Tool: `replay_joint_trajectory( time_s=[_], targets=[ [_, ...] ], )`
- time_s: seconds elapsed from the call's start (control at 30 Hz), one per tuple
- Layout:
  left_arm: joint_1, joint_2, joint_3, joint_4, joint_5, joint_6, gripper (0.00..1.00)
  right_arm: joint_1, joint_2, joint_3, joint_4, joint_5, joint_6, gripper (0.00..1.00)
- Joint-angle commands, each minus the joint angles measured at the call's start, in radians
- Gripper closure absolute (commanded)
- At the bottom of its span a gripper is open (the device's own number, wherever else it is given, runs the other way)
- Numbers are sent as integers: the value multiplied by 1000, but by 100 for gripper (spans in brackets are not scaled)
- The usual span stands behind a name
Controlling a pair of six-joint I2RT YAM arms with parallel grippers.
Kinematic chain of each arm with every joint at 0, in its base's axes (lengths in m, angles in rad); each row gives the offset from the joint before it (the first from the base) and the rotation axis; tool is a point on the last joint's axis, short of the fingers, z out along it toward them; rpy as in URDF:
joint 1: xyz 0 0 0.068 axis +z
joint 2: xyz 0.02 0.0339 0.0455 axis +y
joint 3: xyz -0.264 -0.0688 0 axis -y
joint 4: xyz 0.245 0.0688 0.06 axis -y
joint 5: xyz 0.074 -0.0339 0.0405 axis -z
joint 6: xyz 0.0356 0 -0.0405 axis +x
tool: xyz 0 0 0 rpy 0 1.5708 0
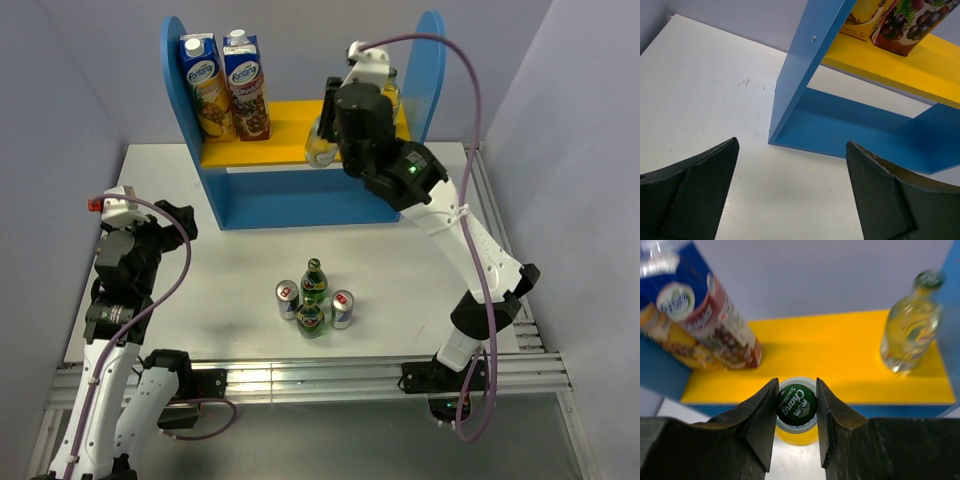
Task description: Place and organize the beverage onto the shelf
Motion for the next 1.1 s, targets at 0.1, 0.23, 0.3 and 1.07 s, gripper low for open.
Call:
replay_joint_trajectory(
  time_s=[0.1,0.23,0.3,1.07],
  targets=[
    [8,-2,4,24,19,14,5,-70,30,158,89,25,-77,100],
    [10,-2,2,26,24,12,6,-116,78,222,94,2,-88,100],
    [10,-1,2,24,26,12,6,-138,102,254,106,-8,-91,100],
    [10,-4,-1,24,42,11,6,-259,265,296,273,-5,-200,100]
  ],
)
